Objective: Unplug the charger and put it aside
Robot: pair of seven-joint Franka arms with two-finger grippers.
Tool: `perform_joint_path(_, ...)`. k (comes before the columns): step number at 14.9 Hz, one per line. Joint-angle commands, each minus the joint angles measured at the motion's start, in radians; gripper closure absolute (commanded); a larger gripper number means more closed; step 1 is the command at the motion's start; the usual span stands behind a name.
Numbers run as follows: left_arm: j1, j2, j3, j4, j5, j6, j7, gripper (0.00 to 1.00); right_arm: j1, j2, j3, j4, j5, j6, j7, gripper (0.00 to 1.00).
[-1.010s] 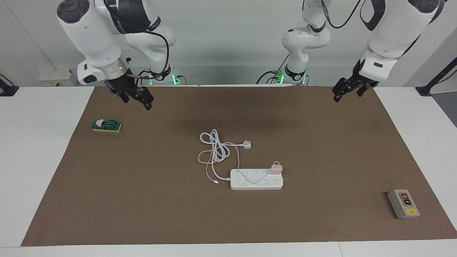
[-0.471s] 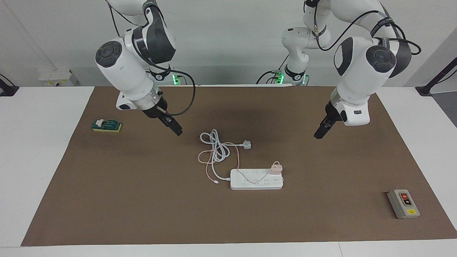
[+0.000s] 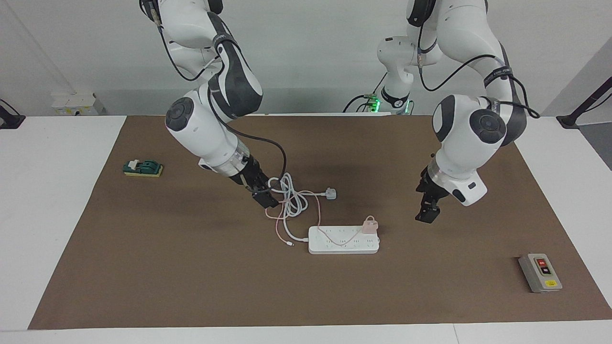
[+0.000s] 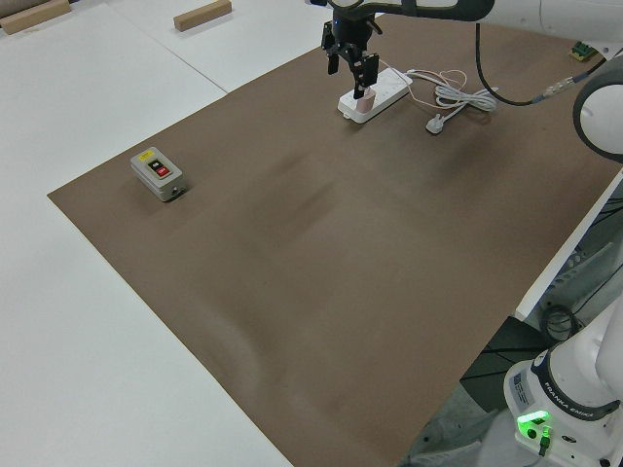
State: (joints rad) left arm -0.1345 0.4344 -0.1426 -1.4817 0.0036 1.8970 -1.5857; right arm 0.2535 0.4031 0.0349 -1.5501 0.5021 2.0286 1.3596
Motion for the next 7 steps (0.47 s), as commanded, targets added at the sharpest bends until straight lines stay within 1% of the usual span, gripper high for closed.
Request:
perform_joint_path(1, -0.028, 0.090, 0.012, 0.106, -0.004, 0.014, -0.137, 0.00, 0.012, 0.156, 0.002, 0.146, 0.102, 0.034, 0.079, 0.00)
perform_joint_path(4, -0.063, 0.095, 0.014, 0.081, 0.004, 0.080, -0.166, 0.00, 0.026, 0.250, 0.000, 0.205, 0.212, 0.076, 0.114, 0.00)
perform_joint_path(6, -0.066, 0.098, 0.014, 0.058, 0.004, 0.144, -0.213, 0.00, 0.026, 0.296, 0.002, 0.237, 0.228, 0.076, 0.113, 0.00)
perform_joint_path(7, -0.074, 0.102, 0.012, 0.051, 0.004, 0.161, -0.236, 0.00, 0.026, 0.346, 0.002, 0.284, 0.236, 0.075, 0.113, 0.00)
